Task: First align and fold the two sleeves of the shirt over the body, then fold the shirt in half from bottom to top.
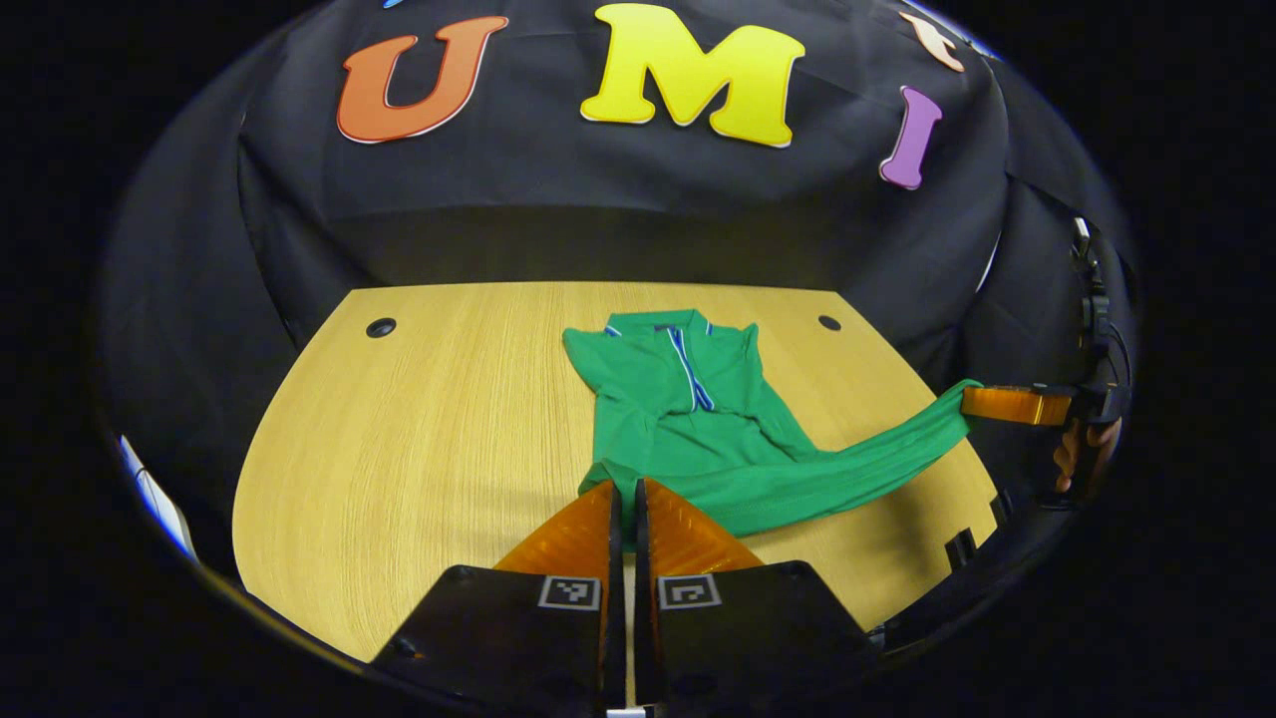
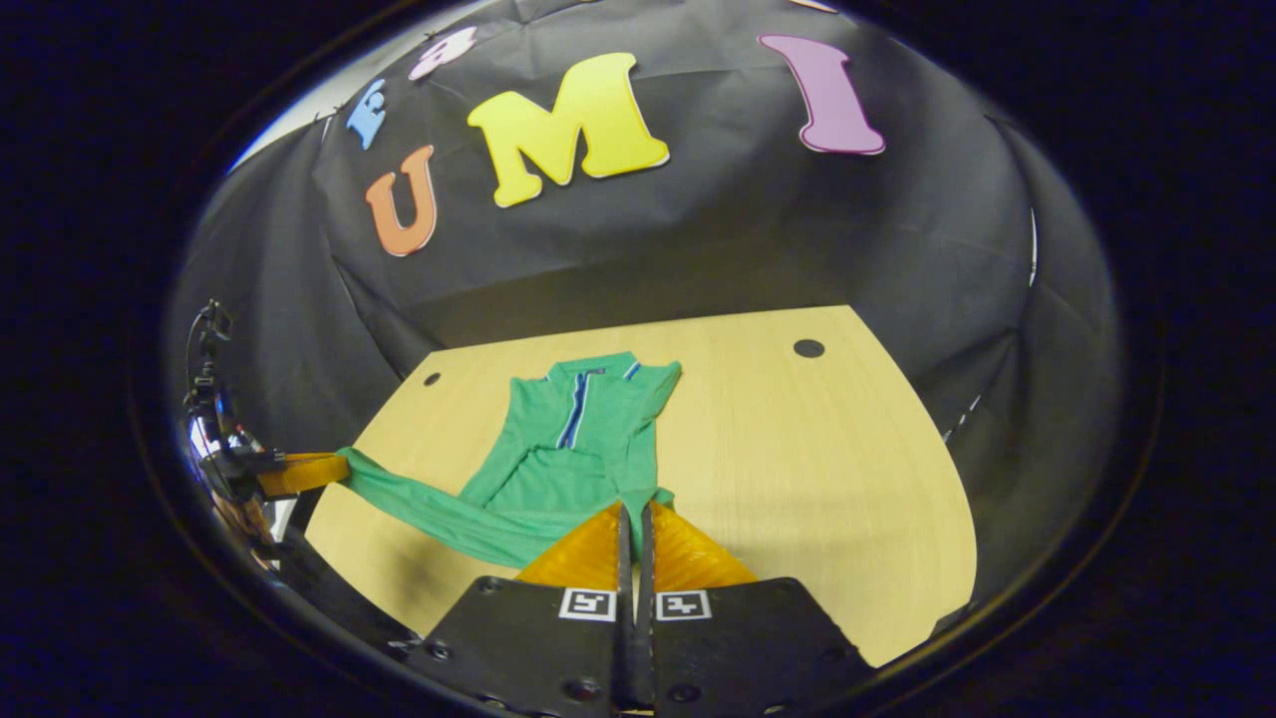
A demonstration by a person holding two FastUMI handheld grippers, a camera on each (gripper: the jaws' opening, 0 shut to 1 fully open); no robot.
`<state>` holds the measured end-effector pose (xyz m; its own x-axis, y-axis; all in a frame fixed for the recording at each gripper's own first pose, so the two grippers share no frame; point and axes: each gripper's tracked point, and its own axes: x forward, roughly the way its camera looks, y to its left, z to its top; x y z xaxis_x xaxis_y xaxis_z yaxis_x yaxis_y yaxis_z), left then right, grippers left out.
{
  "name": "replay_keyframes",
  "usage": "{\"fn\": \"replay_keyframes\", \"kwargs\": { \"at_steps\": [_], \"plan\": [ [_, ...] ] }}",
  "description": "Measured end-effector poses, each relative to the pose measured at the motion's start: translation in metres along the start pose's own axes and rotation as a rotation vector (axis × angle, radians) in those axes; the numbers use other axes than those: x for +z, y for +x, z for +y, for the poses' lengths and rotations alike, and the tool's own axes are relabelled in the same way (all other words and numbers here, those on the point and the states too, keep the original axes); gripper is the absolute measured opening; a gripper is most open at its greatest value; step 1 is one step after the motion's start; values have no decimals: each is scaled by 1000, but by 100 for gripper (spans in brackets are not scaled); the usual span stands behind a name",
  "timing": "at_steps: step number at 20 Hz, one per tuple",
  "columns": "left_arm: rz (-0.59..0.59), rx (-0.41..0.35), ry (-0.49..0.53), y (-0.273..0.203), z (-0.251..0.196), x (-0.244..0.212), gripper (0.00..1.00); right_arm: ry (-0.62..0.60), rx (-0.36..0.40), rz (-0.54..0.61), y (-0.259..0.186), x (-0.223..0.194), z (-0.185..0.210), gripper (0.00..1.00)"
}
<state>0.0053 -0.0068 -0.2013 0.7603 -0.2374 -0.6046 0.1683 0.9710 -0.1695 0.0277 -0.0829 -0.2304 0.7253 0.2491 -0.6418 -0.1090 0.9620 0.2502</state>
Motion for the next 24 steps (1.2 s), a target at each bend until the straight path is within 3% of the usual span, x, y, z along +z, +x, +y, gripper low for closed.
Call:
{"fn": "replay_keyframes", "kwargs": {
  "at_steps": [5,9,16,24],
  "plan": [
    [-47,-46,1,41,9,53,8,-37,-18,-53,39,62,15,0],
    [-71,-37,-18,76,17,82,9,-74,-10,-54,74,94,19,0],
    [-81,24,-46,141,45,109,8,-108,21,-40,151,135,8,0],
    [-94,56,3,226,74,112,9,-131,-7,-36,242,152,-5,0]
  ]
}}
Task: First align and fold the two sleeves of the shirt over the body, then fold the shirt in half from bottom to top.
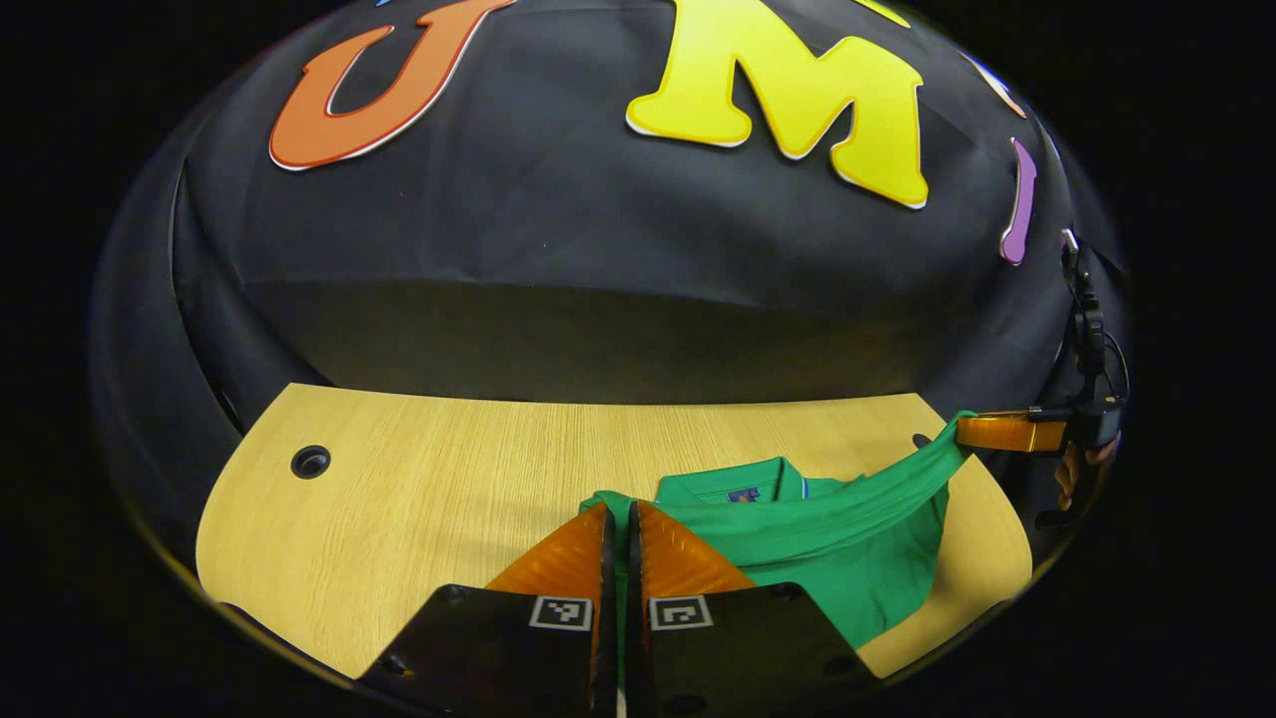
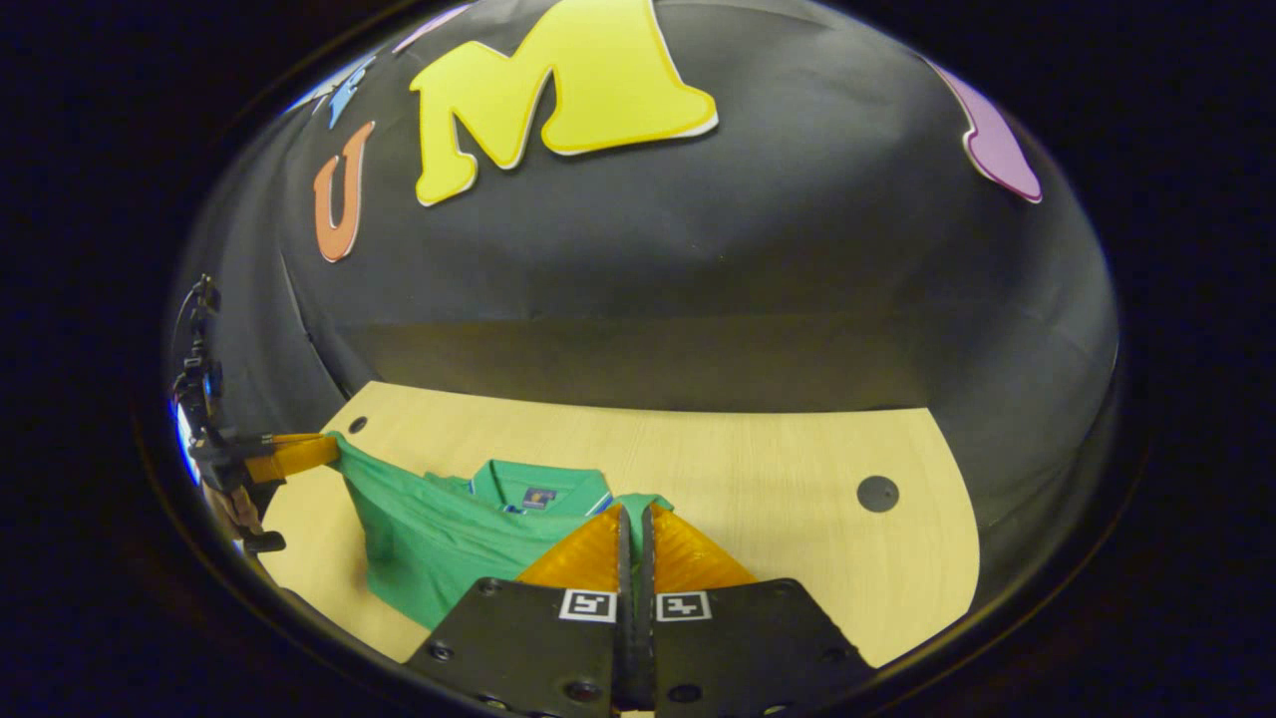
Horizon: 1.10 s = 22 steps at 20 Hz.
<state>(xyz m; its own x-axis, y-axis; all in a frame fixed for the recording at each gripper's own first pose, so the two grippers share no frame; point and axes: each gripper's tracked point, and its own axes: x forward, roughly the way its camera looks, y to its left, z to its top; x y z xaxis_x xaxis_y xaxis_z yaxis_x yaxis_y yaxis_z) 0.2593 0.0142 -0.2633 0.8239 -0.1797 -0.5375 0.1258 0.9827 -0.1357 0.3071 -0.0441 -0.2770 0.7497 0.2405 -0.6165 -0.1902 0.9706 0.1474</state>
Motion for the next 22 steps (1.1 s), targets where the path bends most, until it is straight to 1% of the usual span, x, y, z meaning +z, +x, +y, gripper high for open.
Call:
{"fn": "replay_keyframes", "kwargs": {
  "at_steps": [2,5,7,9,10,11,13,15,16,17,18,19,20,21,22],
  "plan": [
    [-5,7,-1,17,2,-8,8,-26,-10,-15,18,0,-3,0],
    [-33,22,-5,40,14,-14,8,-50,-20,-15,50,-9,-8,0],
    [-14,29,-3,52,20,-28,8,-49,-36,1,67,-19,-14,0],
    [19,38,-2,62,26,-44,9,-57,-57,19,79,-29,-21,0],
    [27,35,-14,66,27,-50,9,-61,-61,27,86,-34,-24,2],
    [32,38,-23,71,28,-54,9,-68,-68,34,91,-39,-26,0],
    [40,43,-21,76,30,-61,8,-86,-78,42,98,-45,-29,0],
    [51,50,-8,82,28,-66,10,-103,-91,43,102,-48,-30,0],
    [61,46,-1,85,27,-68,13,-121,-106,48,103,-52,-31,5],
    [71,51,5,85,26,-70,16,-138,-109,51,101,-53,-29,6],
    [77,68,14,83,27,-71,19,-145,-113,46,99,-54,-26,7],
    [76,84,23,79,31,-69,22,-146,-112,41,95,-54,-23,12],
    [54,86,18,74,30,-63,48,-145,-113,35,90,-54,-19,31],
    [26,101,3,75,32,-55,74,-147,-120,27,82,-55,-18,48],
    [-3,113,-12,59,33,-46,100,-147,-134,16,73,-54,-17,65]
  ]
}}
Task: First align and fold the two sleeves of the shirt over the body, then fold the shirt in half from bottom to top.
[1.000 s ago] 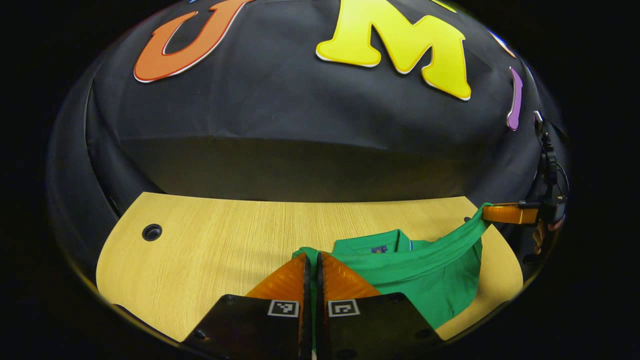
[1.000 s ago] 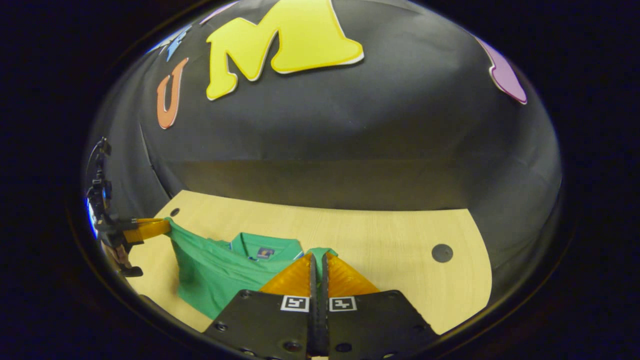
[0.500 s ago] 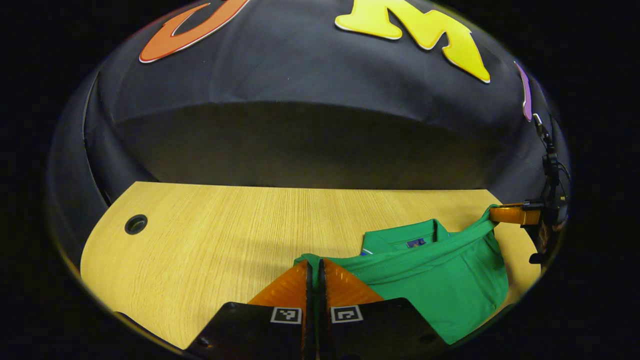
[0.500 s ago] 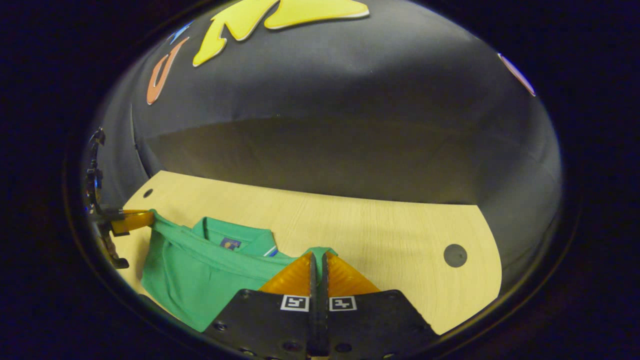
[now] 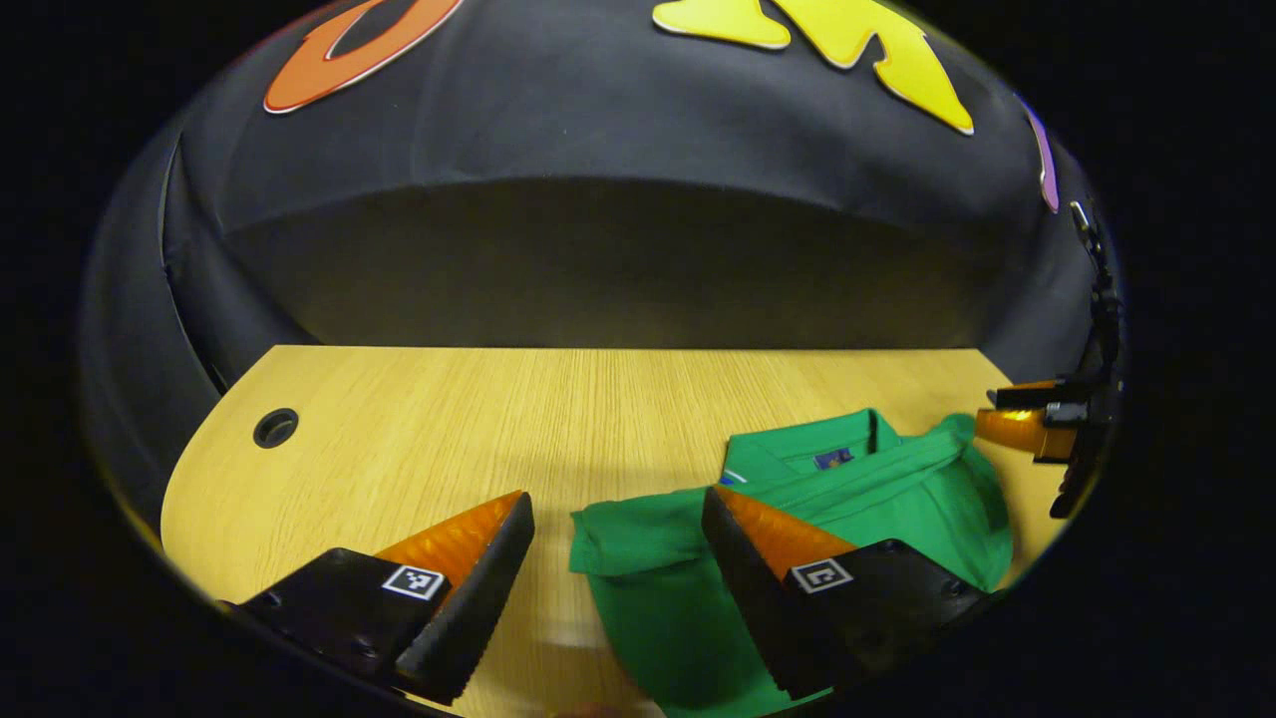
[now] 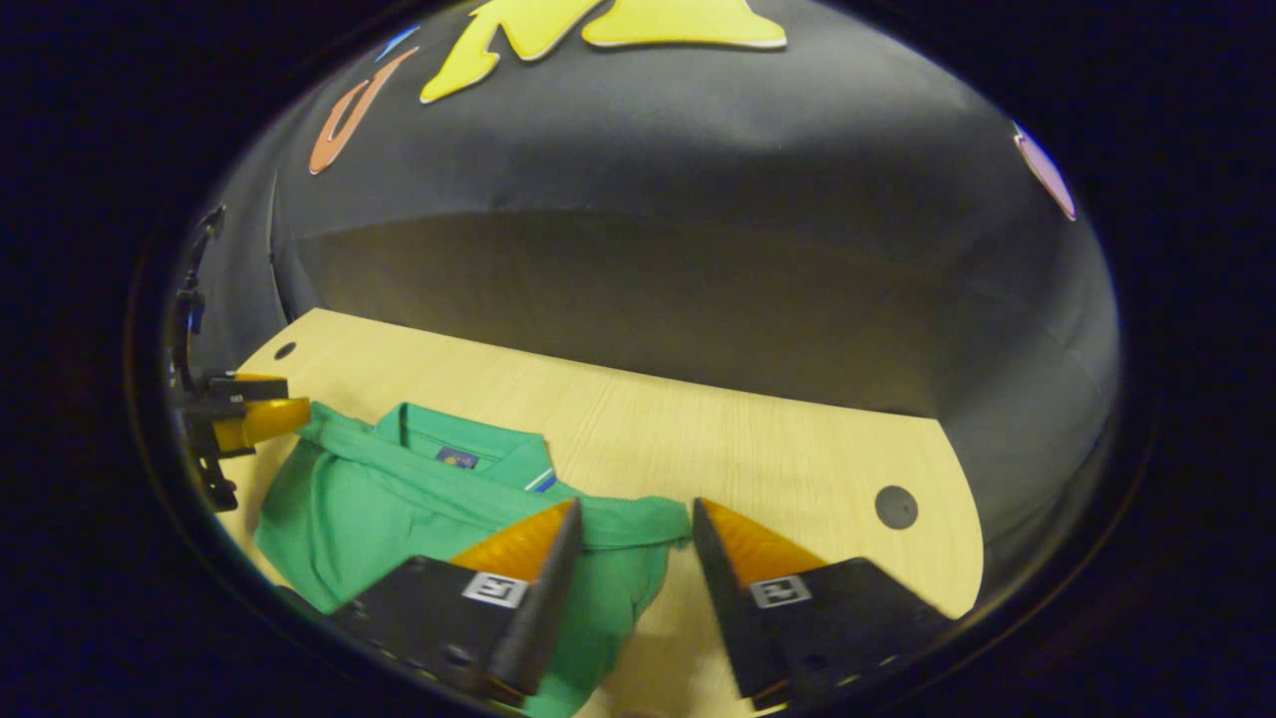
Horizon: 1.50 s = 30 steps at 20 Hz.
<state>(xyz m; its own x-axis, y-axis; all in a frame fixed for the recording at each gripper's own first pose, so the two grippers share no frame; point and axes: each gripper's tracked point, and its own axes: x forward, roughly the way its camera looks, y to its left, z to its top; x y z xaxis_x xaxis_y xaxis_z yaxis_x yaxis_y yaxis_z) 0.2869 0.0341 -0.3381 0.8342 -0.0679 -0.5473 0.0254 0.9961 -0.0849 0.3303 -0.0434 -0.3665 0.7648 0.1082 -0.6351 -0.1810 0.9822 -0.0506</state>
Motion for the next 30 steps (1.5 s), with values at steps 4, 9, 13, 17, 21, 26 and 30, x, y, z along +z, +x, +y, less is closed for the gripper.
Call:
{"fn": "replay_keyframes", "kwargs": {
  "at_steps": [4,9,13,17,21,26,30],
  "plan": [
    [-96,43,-25,-52,6,43,100,27,-43,-100,-67,24,8,98],
    [-239,98,-2,-152,-2,103,100,37,-82,-261,-183,63,28,96],
    [-327,52,24,-232,-32,132,100,70,-86,-386,-277,86,52,98],
    [-457,7,61,-318,-79,150,100,98,-111,-475,-356,87,57,97],
    [-514,16,118,-391,-108,140,100,135,-86,-539,-425,82,58,96],
    [-510,53,63,-453,-115,105,93,141,-52,-582,-488,50,55,97],
    [-503,56,18,-485,-117,91,100,112,-44,-568,-517,23,56,95]
  ]
}}
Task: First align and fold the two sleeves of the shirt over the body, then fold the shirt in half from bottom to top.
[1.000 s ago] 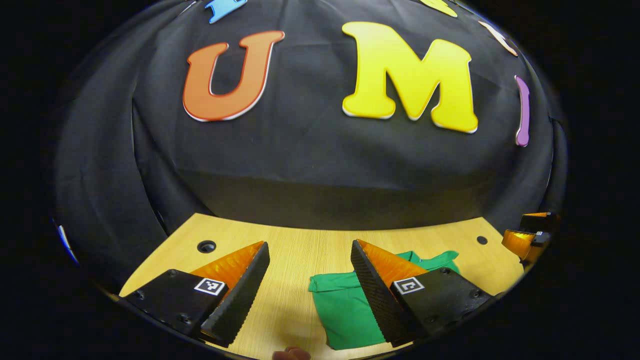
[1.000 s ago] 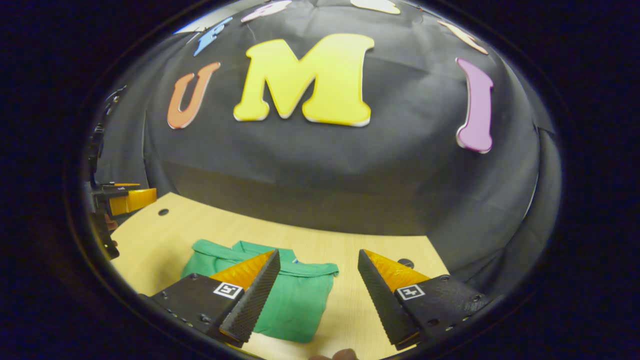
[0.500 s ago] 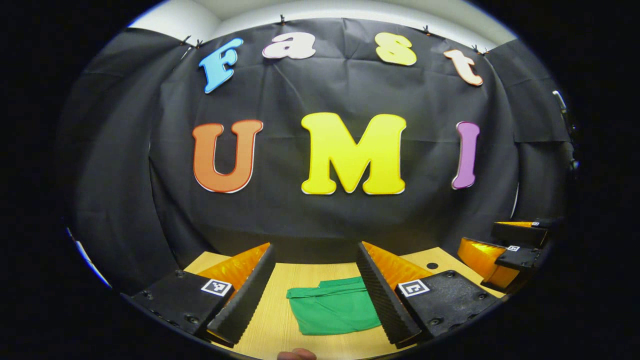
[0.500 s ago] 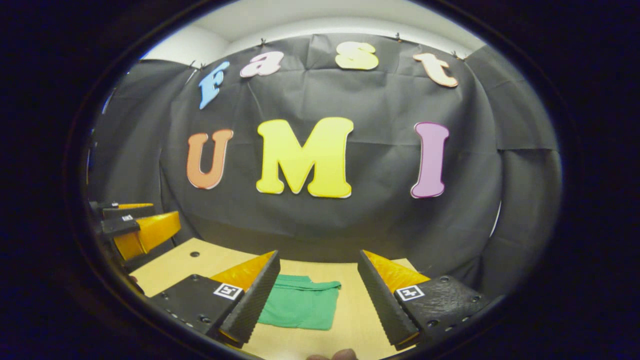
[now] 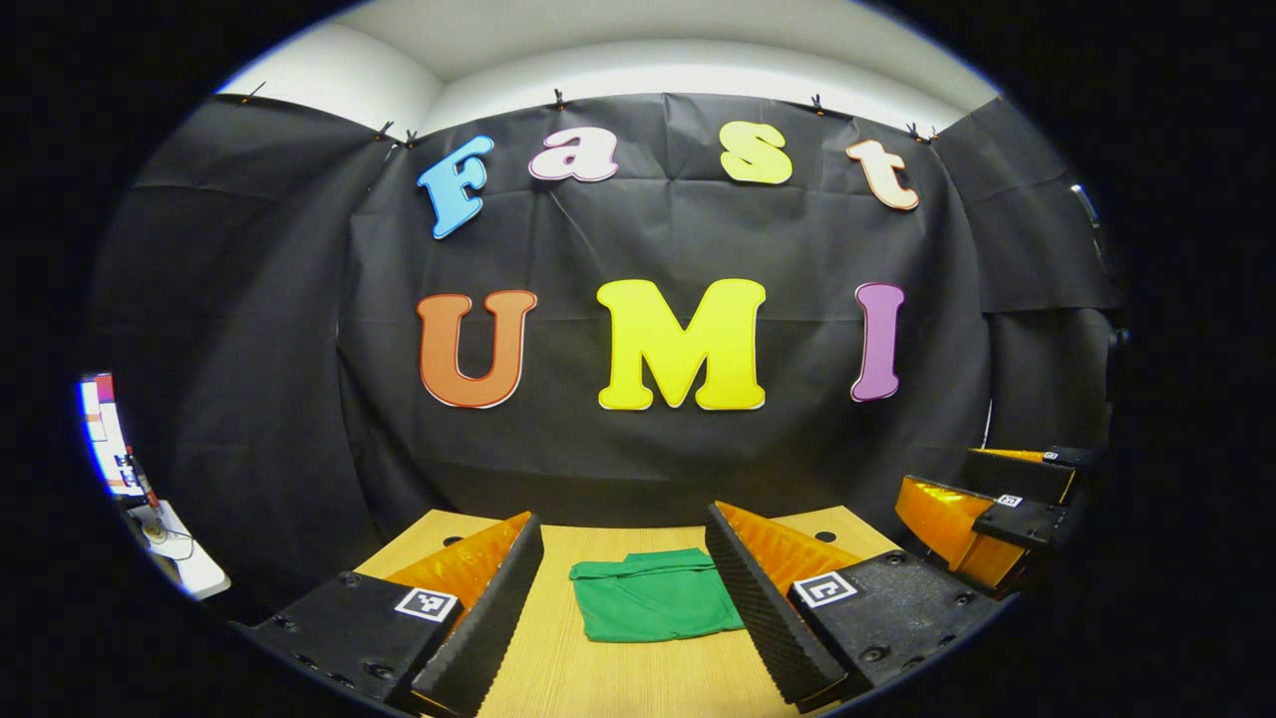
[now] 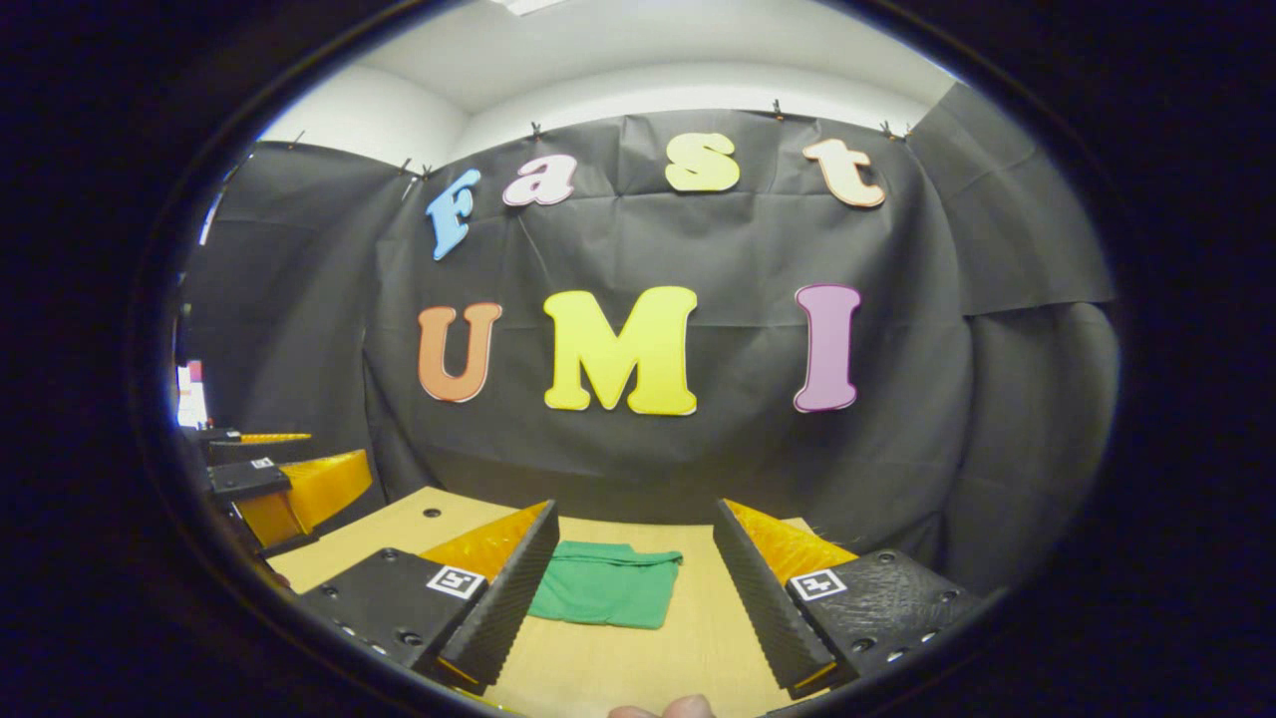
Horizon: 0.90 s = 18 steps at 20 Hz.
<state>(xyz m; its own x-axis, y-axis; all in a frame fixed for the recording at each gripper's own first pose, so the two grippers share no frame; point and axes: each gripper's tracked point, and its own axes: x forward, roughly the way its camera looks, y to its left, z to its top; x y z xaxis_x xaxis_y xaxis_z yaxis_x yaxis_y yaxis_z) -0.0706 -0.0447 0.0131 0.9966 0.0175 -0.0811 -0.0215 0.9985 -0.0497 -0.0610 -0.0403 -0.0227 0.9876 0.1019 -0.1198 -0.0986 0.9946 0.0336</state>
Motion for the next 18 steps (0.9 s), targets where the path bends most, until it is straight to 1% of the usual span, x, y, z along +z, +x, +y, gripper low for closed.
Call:
{"fn": "replay_keyframes", "kwargs": {
  "at_steps": [2,4,7,9,10,13,14,15,16,18],
  "plan": [
    [-26,-21,-30,-5,-4,10,100,7,1,-6,-12,3,2,97],
    [-35,-26,-17,-8,-1,19,100,3,-12,-13,-15,8,2,96],
    [-66,-23,-7,-12,9,29,100,8,-10,-26,-16,17,10,95],
    [-70,-21,-2,-12,14,29,100,2,-14,-30,-17,17,14,95],
    [-70,-23,-8,-12,15,30,100,-2,-12,-29,-19,18,16,97],
    [-67,-29,-22,-10,17,28,100,-8,-11,-34,-16,21,19,97],
    [-66,-31,-22,-9,17,29,100,-10,-14,-33,-15,23,19,95],
    [-67,-35,-20,-9,17,28,100,-11,-18,-31,-15,22,18,97],
    [-66,-40,-14,-9,16,27,100,-12,-23,-30,-18,15,18,97],
    [-61,-47,-1,-8,16,25,100,-8,-33,-25,-17,14,18,97]
  ]
}}
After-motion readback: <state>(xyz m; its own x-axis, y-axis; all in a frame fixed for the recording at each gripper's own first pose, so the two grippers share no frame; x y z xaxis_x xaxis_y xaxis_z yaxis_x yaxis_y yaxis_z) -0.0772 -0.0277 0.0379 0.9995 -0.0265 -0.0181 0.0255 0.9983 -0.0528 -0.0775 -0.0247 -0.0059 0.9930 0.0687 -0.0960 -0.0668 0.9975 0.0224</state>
